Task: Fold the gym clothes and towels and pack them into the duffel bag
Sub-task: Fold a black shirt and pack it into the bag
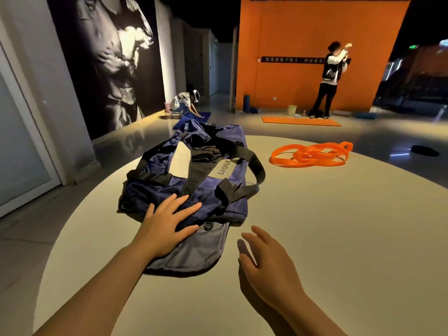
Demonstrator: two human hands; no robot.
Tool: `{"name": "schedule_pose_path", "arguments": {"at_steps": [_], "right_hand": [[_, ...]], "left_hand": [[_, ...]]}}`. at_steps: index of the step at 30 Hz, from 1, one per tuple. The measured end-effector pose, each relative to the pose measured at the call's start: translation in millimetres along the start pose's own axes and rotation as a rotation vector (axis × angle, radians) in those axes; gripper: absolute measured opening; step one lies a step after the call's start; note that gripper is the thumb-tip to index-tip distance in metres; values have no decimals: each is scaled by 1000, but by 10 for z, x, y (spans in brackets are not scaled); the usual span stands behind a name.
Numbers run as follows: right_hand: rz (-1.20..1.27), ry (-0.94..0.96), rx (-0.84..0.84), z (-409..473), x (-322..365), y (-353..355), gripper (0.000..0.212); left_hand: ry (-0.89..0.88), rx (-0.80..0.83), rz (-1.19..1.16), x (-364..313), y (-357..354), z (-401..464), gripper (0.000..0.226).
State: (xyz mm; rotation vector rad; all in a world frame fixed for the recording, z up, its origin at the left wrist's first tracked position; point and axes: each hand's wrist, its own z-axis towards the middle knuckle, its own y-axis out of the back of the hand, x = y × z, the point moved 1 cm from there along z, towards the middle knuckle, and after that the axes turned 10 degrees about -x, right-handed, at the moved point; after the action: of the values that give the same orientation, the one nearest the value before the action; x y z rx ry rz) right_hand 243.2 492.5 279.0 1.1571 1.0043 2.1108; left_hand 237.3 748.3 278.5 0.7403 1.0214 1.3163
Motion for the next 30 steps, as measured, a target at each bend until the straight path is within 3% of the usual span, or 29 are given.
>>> {"name": "schedule_pose_path", "arguments": {"at_steps": [3,6,11,13,15,19,23,30], "right_hand": [[-63,115,-107,-63,54,-24,24],[-112,221,-171,-190,81,-10,29],[-123,203,-96,-555,15,240,35],[-132,191,-49,-727,-43,411,42],[-154,164,-55,-931,-134,590,45],[-241,51,-150,-1355,-458,944,32],[-347,-129,-223,-1853,-774,1332,37],[-276,-510,-439,-2815,-975,1723,36]], "left_hand": [[12,-42,25,-43,-14,-55,102],[-15,-144,-18,-142,14,-213,102],[-62,-242,-193,-517,167,-554,65],[-179,-255,-173,-764,249,-692,54],[-298,-144,-152,-1070,321,-852,55],[-456,131,-170,-1772,340,-1112,79],[-703,262,-158,-2465,237,-1250,53],[-1106,318,-421,-3740,101,-1502,40]]}}
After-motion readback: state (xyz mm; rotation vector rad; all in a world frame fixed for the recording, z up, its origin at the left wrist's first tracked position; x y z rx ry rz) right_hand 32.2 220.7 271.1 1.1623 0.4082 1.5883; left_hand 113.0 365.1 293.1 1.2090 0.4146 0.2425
